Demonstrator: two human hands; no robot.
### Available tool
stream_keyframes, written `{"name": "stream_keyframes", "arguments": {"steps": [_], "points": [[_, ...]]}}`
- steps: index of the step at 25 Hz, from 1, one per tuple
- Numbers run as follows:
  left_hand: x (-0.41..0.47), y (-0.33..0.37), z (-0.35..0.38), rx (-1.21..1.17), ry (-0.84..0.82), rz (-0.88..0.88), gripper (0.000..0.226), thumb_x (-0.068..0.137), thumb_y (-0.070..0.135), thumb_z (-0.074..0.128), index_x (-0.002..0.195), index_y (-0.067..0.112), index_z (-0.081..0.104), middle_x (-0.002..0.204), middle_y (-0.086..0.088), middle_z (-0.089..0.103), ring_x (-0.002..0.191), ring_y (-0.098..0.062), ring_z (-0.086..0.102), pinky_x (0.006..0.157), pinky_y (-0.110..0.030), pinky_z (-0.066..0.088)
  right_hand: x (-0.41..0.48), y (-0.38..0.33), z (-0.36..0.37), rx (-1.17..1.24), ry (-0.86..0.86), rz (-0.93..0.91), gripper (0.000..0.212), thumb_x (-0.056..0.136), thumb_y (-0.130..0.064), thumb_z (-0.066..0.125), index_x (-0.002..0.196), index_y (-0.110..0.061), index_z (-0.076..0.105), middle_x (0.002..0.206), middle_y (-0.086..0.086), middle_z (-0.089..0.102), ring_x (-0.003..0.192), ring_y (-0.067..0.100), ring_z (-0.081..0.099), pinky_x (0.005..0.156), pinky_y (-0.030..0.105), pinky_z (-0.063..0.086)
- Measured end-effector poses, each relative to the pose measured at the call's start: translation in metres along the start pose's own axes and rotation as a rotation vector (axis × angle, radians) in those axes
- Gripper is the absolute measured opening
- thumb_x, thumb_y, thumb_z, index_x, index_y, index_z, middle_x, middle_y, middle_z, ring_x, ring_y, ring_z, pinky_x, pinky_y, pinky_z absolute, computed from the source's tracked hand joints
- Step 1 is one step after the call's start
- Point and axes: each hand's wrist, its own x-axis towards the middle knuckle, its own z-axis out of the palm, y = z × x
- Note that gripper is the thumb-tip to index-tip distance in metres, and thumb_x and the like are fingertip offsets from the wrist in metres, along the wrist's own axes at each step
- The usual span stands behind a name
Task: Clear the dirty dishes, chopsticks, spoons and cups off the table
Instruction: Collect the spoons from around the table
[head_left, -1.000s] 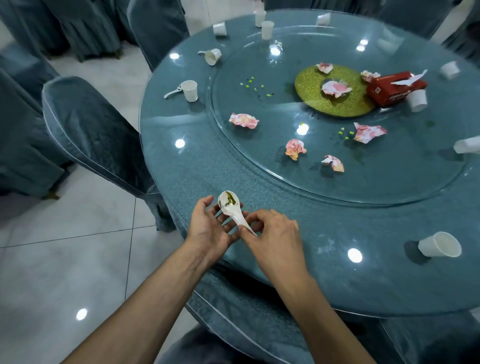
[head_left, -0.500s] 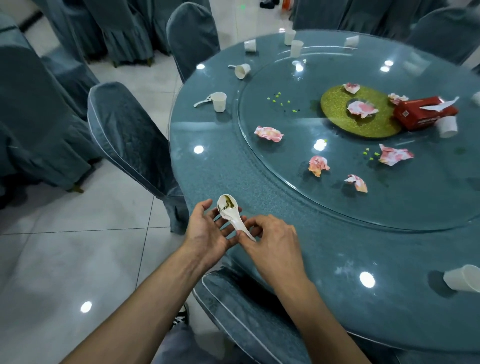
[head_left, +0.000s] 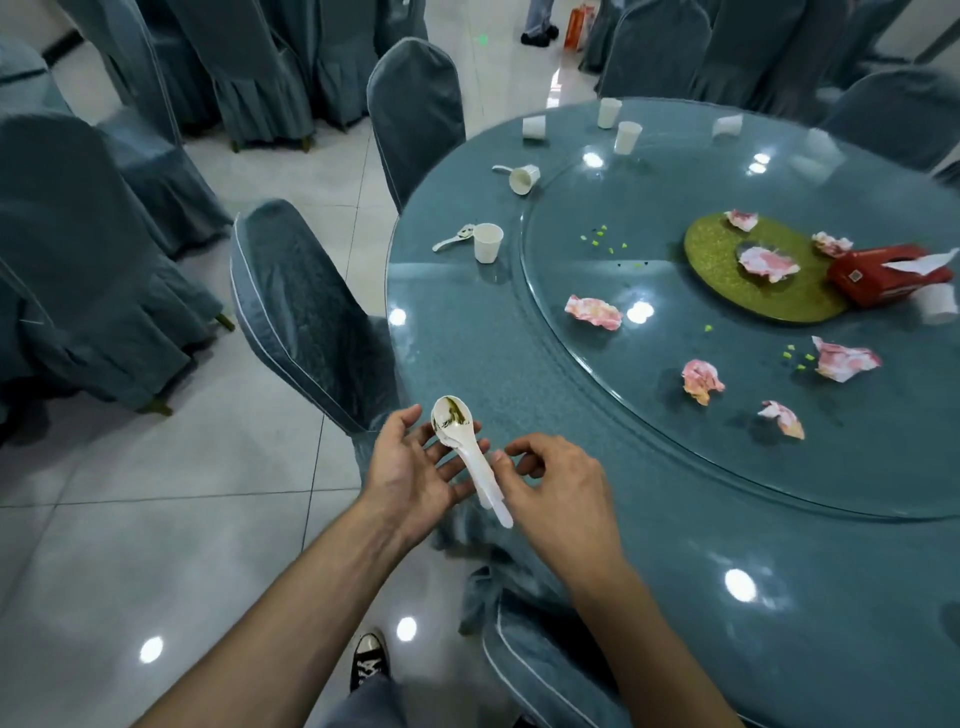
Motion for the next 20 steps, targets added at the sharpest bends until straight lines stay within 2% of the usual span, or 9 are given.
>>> {"name": "stream_keyframes", "arguments": {"steps": [4,8,11,14,20], "points": [[0.009,0.054,-0.02,0.033,-0.001,-0.009,0.054,0.1,0.037,0.042,0.134,-0.002,0.055,0.134,-0.025,0.062,0.113,-0.04,0.061,0.093,-0.055,0.052,0.025,-0.029,0.032,0.001,0.04,0.056,0.026,0.092,-0.047,0.061,0.108,-0.028,0.071,0.103,-0.01,0.066,0.097,0.011,0.062,0.094,0.04,0.05],[0.017,0.105,-0.043,0.064,-0.015,-0.023,0.057,0.1,0.037,0.043,0.137,-0.004,0.053,0.13,-0.027,0.065,0.112,-0.041,0.061,0.106,-0.061,0.045,0.045,-0.059,0.064,0.013,0.082,0.104,0.026,0.093,-0.041,0.062,0.113,-0.027,0.07,0.108,-0.009,0.065,0.101,0.012,0.061,0.096,0.04,0.05],[0.018,0.137,-0.055,0.091,-0.012,-0.031,0.057,0.1,0.038,0.042,0.137,-0.004,0.054,0.123,-0.026,0.066,0.108,-0.04,0.062,0.099,-0.058,0.05,0.057,-0.079,0.086,0.022,0.09,0.129,0.024,0.093,-0.038,0.063,0.112,-0.026,0.07,0.105,-0.009,0.065,0.099,0.011,0.061,0.095,0.041,0.05],[0.02,0.167,-0.065,0.1,-0.007,-0.043,0.056,0.1,0.038,0.041,0.136,-0.003,0.054,0.129,-0.025,0.066,0.105,-0.039,0.063,0.085,-0.053,0.055,0.069,-0.099,0.106,0.029,0.102,0.128,0.021,0.092,-0.035,0.064,0.11,-0.025,0.07,0.103,-0.008,0.065,0.097,0.012,0.061,0.095,0.042,0.05],[0.026,0.202,-0.078,0.082,-0.016,-0.058,0.056,0.1,0.038,0.042,0.137,-0.002,0.054,0.131,-0.026,0.064,0.106,-0.04,0.063,0.089,-0.053,0.054,0.093,-0.124,0.132,0.036,0.1,0.125,0.019,0.093,-0.036,0.063,0.108,-0.026,0.069,0.1,-0.01,0.065,0.092,0.01,0.06,0.09,0.038,0.052]]}}
